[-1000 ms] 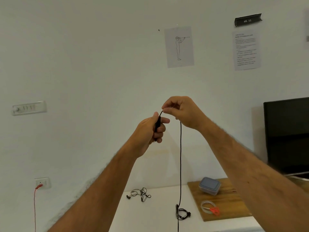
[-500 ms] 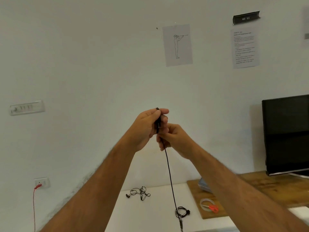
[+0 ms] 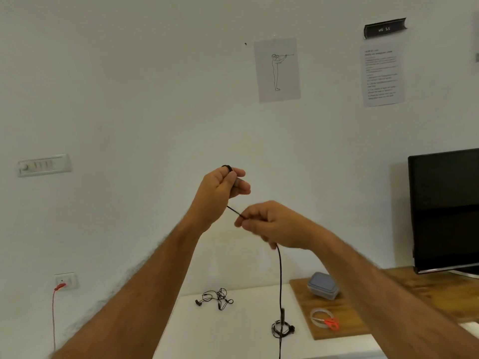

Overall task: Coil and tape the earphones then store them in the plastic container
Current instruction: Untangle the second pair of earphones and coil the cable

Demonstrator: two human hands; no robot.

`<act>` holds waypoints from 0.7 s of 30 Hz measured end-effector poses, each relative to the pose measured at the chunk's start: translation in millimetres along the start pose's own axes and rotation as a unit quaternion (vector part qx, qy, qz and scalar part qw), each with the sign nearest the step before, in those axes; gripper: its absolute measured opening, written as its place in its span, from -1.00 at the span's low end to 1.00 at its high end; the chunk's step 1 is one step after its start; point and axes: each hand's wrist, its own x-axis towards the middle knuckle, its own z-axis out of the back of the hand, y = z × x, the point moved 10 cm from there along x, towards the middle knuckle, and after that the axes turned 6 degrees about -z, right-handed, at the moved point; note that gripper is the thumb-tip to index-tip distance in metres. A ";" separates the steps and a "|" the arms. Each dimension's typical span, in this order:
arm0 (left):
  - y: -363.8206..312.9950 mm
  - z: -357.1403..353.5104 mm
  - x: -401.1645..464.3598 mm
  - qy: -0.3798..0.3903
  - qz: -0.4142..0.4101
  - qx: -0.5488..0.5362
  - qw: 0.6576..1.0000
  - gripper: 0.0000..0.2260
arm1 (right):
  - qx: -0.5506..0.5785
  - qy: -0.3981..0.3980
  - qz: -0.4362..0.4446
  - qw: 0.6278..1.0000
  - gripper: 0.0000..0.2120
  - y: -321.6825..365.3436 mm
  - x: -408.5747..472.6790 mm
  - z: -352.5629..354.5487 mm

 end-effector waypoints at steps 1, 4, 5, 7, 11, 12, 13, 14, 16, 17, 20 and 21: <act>2.2 1.1 -1.0 0.004 0.000 0.016 1.000 -0.76 | -0.011 -0.018 0.010 1.000 -0.84 6.2 0.1 9.2; 9.3 0.1 -7.3 0.024 0.019 0.027 0.999 -0.77 | -0.046 -0.077 0.043 0.995 -0.84 21.6 3.2 34.4; 12.1 -2.2 -10.7 0.034 0.028 0.019 0.999 -0.77 | -0.055 -0.094 0.053 0.993 -0.85 25.6 4.1 41.7; 16.9 -8.9 -19.5 0.058 0.047 0.004 0.997 -0.75 | -0.069 -0.115 0.070 0.989 -0.87 33.2 6.4 52.3; 26.1 -20.8 -37.8 0.075 0.085 -0.044 0.993 -0.72 | -0.068 -0.129 0.084 0.986 -0.91 40.8 11.4 63.9; 28.4 -24.0 -41.9 0.076 0.092 -0.060 0.991 -0.71 | -0.059 -0.132 0.084 0.986 -0.92 38.9 13.4 64.8; 32.1 -27.3 -45.9 0.074 0.101 -0.079 0.989 -0.70 | -0.050 -0.135 0.081 0.986 -0.93 34.9 15.2 64.8; 36.2 -30.2 -49.7 0.071 0.112 -0.099 0.986 -0.69 | -0.040 -0.138 0.077 0.987 -0.94 29.6 17.0 64.2; 43.8 -35.1 -56.8 0.062 0.132 -0.133 0.980 -0.67 | -0.017 -0.143 0.068 0.987 -0.95 17.5 19.2 61.5; 46.4 -37.2 -60.0 0.061 0.138 -0.138 0.979 -0.66 | -0.005 -0.144 0.064 0.987 -0.95 11.8 19.8 59.7; 53.8 -43.5 -69.3 0.067 0.152 -0.128 0.978 -0.65 | 0.019 -0.143 0.053 0.988 -0.96 -2.9 21.0 53.0; 56.1 -45.4 -72.4 0.068 0.156 -0.125 0.977 -0.65 | 0.025 -0.140 0.050 0.989 -0.97 -7.1 21.4 50.1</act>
